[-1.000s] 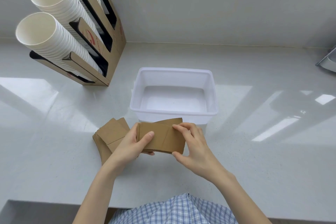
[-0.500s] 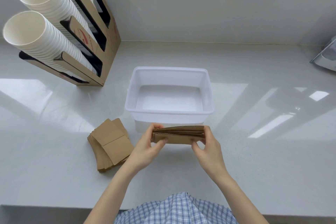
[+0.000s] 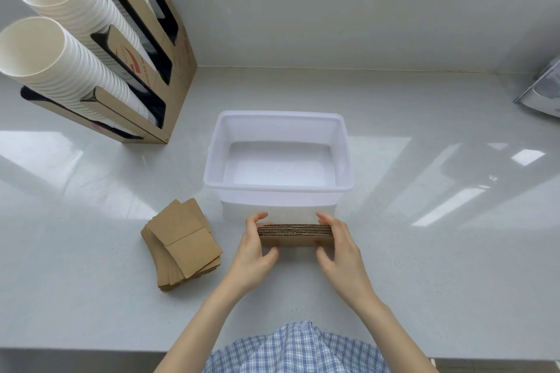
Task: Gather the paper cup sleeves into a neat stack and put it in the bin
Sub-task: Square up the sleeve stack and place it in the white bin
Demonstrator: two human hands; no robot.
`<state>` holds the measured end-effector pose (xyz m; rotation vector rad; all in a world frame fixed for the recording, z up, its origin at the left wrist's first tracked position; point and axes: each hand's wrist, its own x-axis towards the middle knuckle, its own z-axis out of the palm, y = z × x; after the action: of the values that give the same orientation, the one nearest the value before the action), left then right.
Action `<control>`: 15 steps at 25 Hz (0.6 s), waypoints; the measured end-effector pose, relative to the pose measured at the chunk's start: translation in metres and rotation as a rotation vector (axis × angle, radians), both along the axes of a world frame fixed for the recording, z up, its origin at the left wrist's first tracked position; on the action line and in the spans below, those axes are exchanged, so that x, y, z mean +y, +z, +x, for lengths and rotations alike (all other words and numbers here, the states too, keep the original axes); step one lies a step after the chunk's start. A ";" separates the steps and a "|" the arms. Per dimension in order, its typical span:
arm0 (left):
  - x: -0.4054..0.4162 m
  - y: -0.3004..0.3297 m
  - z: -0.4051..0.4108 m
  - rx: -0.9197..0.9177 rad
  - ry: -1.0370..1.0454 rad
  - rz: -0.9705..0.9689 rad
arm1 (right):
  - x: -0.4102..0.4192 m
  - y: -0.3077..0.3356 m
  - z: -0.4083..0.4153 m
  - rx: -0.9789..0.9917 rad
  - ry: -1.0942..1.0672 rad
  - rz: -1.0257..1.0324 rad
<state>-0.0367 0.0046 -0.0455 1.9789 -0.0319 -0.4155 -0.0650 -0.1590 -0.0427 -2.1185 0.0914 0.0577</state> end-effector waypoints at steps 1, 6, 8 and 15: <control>-0.002 -0.002 -0.001 -0.010 -0.004 0.013 | 0.001 -0.001 0.000 0.007 0.009 -0.005; -0.006 -0.006 0.002 -0.011 0.042 0.033 | 0.001 0.000 0.003 0.010 0.032 -0.008; -0.005 -0.006 0.002 -0.056 0.042 0.048 | -0.003 0.000 0.004 -0.015 0.019 -0.033; -0.005 -0.009 0.001 -0.103 0.043 0.125 | -0.003 -0.003 -0.001 -0.024 0.004 -0.051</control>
<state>-0.0353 -0.0007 -0.0548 2.1190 -0.0298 -0.2933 -0.0658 -0.1623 -0.0458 -2.1696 0.0748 0.0331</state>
